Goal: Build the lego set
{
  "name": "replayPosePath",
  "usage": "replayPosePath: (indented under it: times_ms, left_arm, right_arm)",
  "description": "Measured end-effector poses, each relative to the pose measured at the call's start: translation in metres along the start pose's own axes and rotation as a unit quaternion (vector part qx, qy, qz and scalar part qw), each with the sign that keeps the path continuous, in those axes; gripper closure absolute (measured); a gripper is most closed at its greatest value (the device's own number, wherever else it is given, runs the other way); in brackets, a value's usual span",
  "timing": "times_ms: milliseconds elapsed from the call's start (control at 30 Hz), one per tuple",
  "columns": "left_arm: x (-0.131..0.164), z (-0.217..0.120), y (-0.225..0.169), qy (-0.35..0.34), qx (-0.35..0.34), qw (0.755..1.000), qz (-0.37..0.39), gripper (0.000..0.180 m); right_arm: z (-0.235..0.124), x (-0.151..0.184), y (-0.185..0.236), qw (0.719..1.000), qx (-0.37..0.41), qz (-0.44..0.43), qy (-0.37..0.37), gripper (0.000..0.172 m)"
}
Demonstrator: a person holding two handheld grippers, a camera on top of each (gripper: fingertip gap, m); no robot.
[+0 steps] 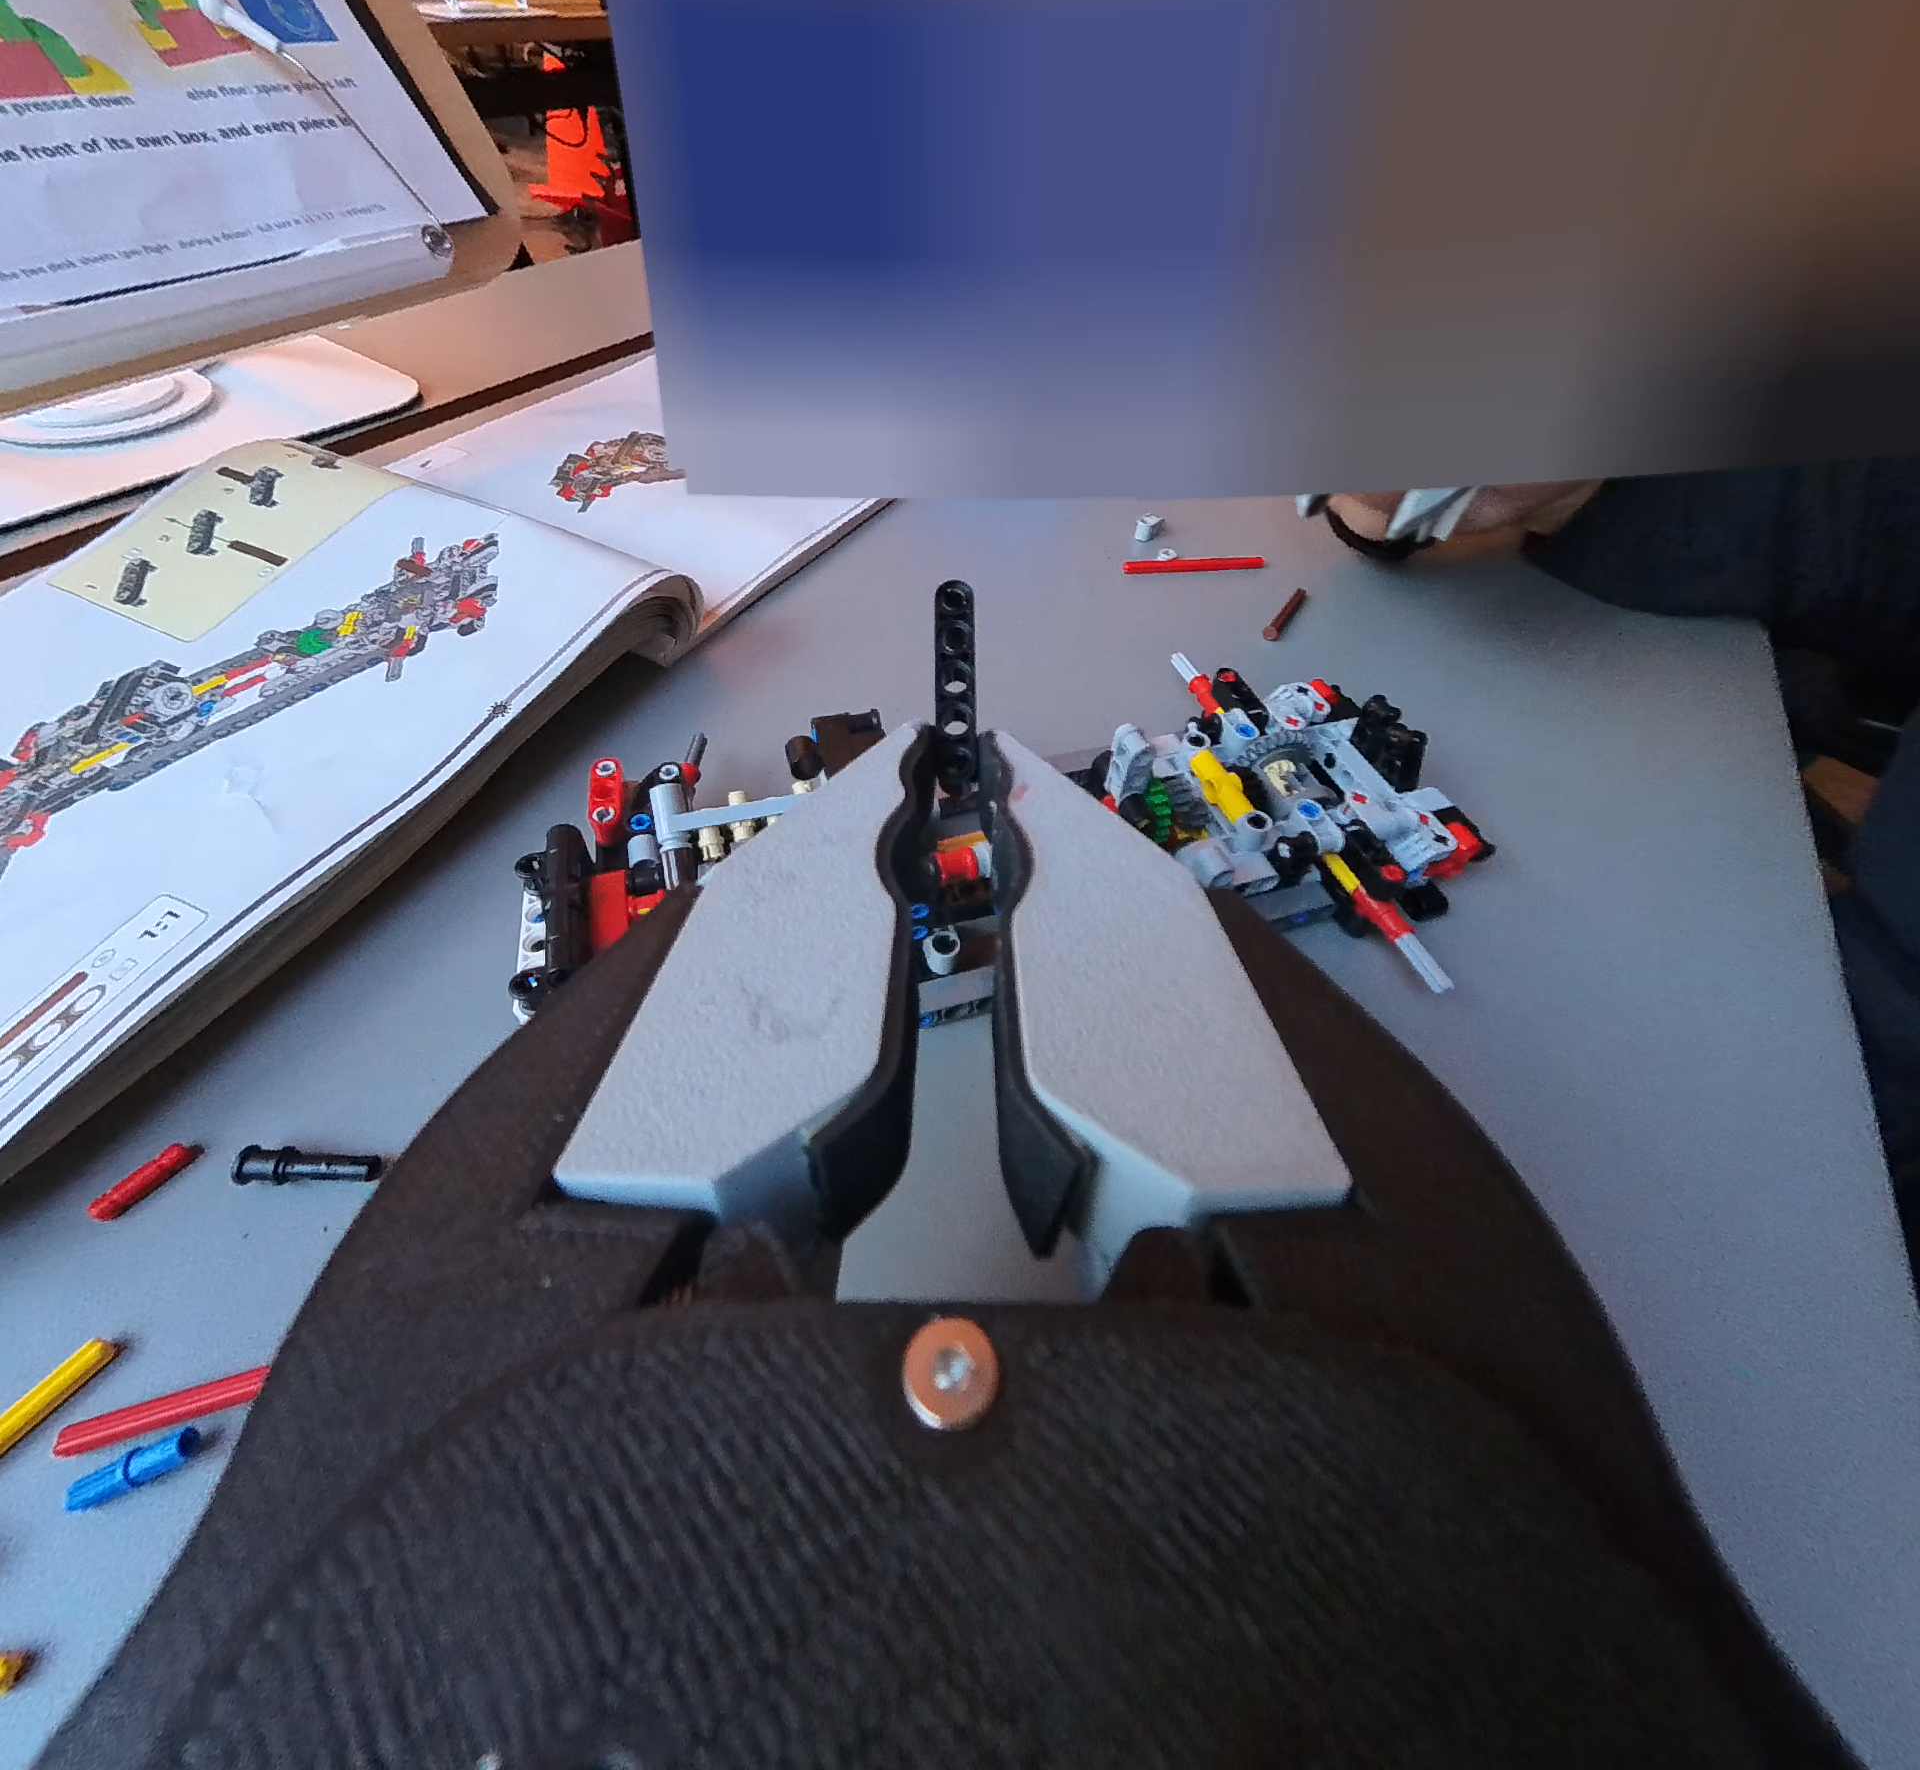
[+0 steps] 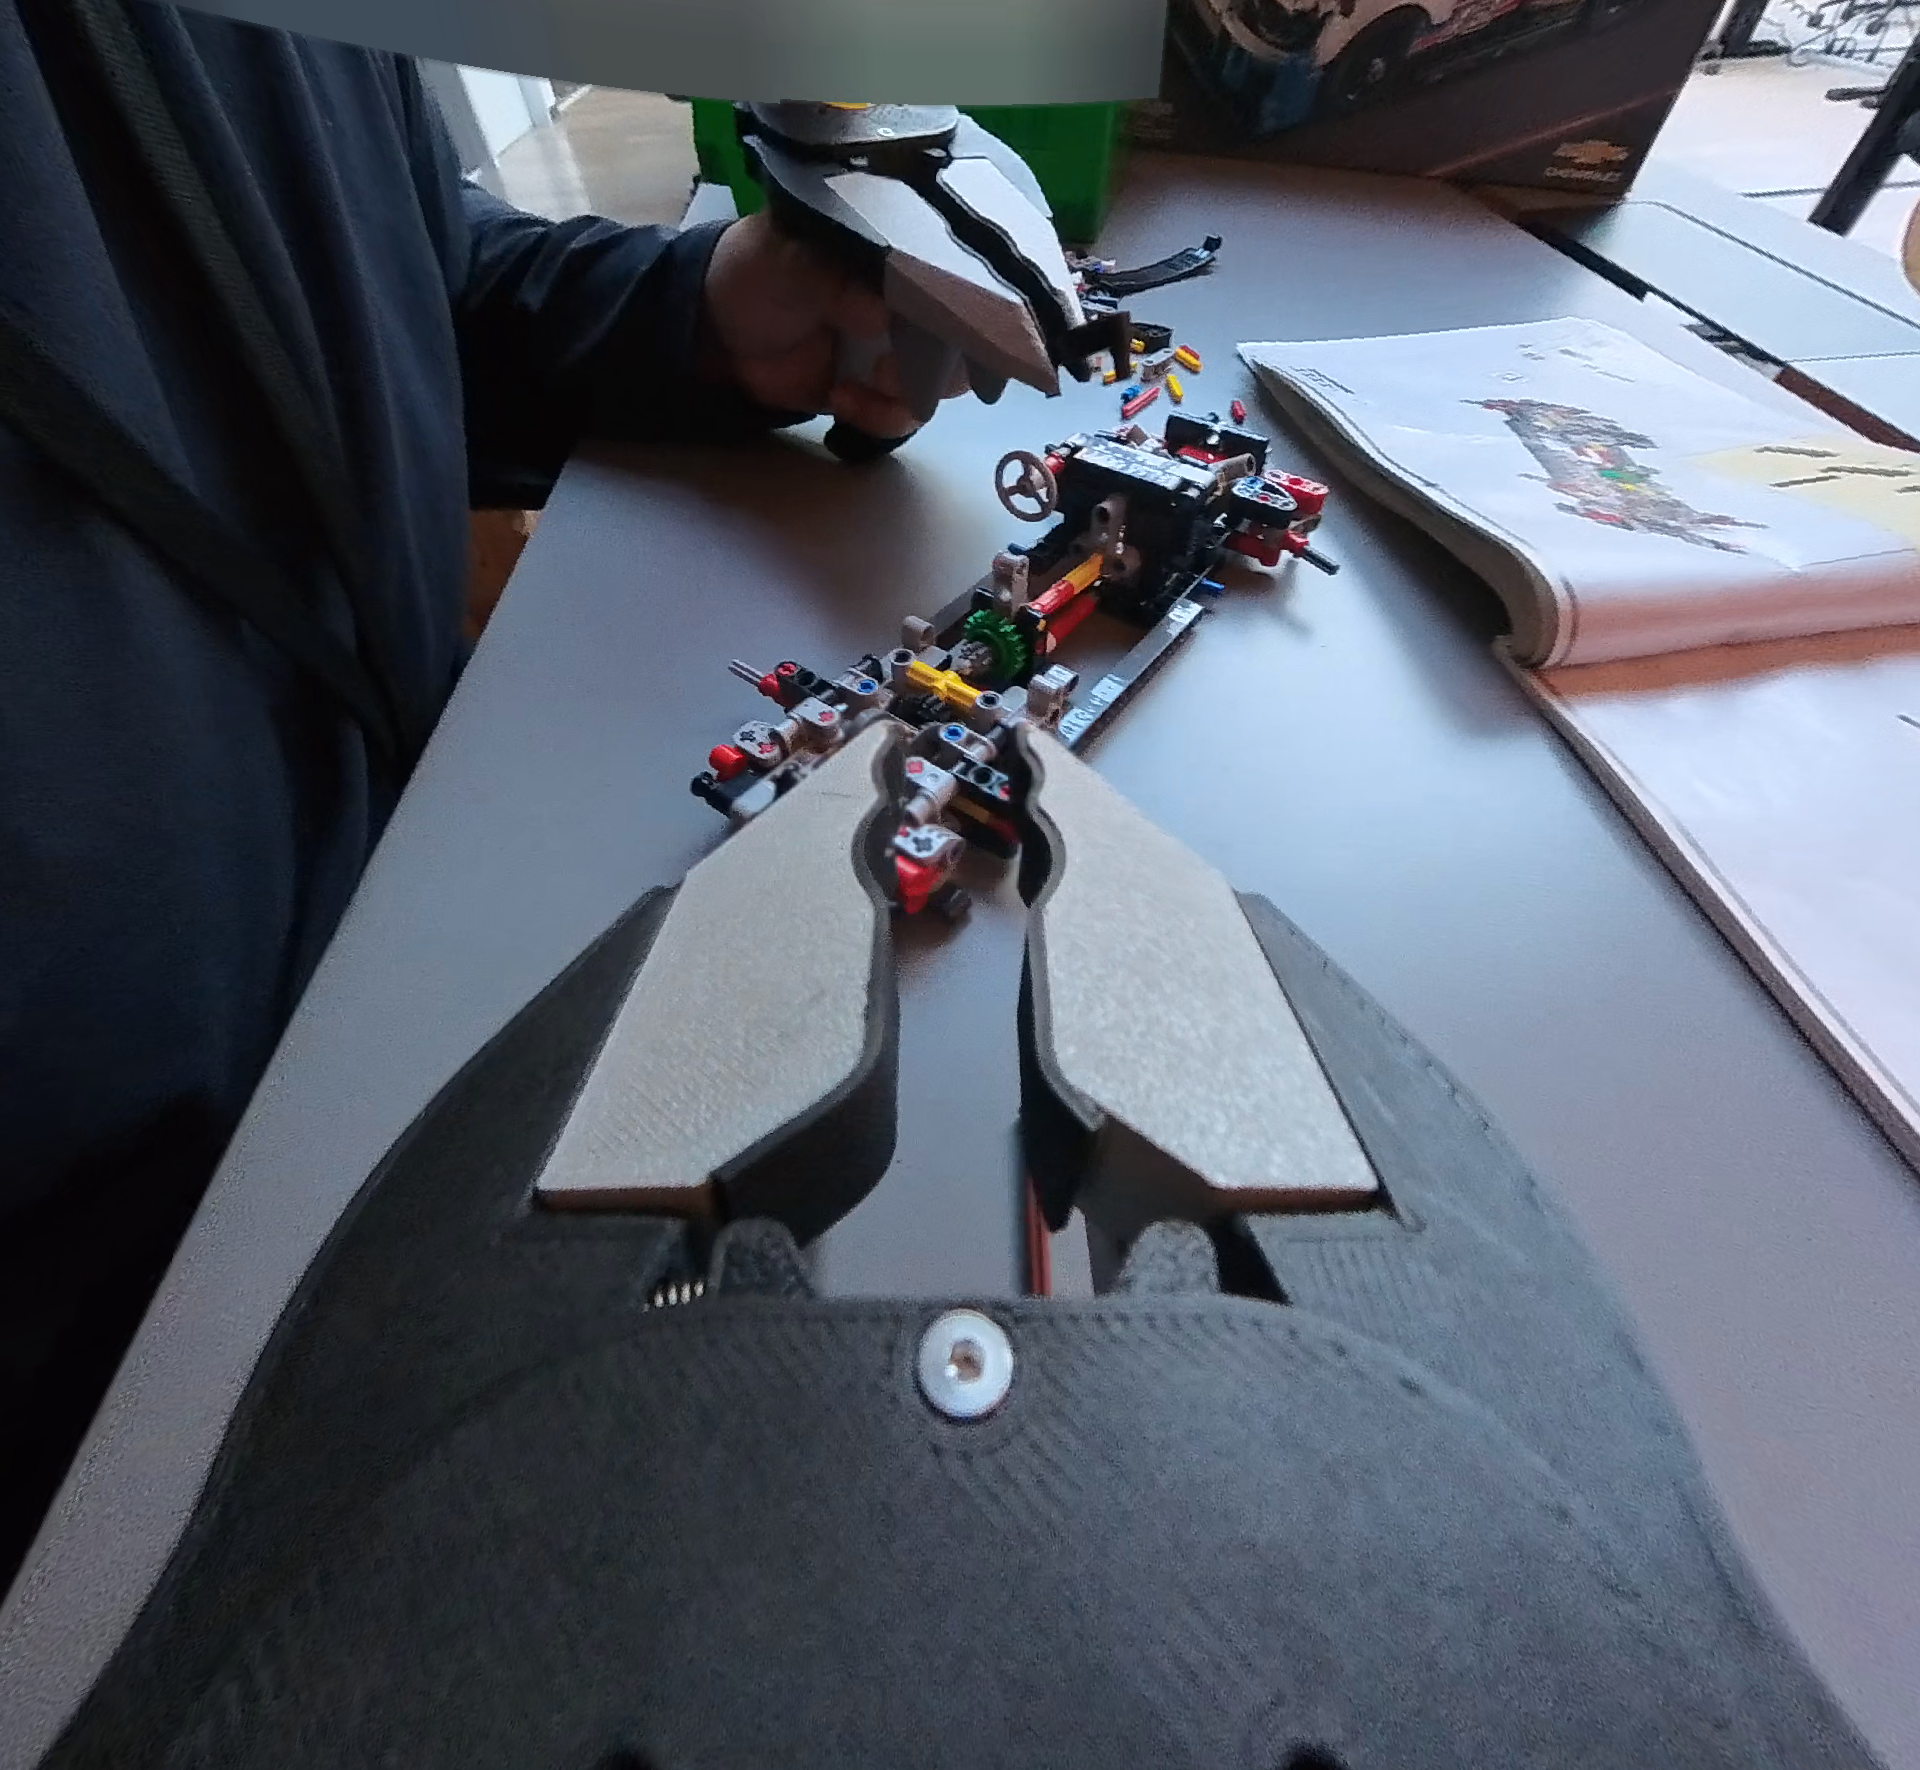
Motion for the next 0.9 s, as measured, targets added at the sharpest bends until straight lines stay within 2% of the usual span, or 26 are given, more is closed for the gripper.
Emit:
replayPosePath:
  times_ms: [900]
  left_arm:
    - [-0.002, -0.001, 0.002, -0.005, 0.003, 1.000, -0.018, 0.176]
  right_arm:
    - [-0.007, 0.003, -0.012, 1.000, 0.014, 0.019, -0.005, 0.159]
Point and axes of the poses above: each gripper's, where its closed fingertips meet, z out along the fingers, x out of its underside, y = z × x across the jaws, the point moved 5 cm from there along -z, back along the fingers, and after that the axes turned 13 degrees about -y, right-handed, at the moved point
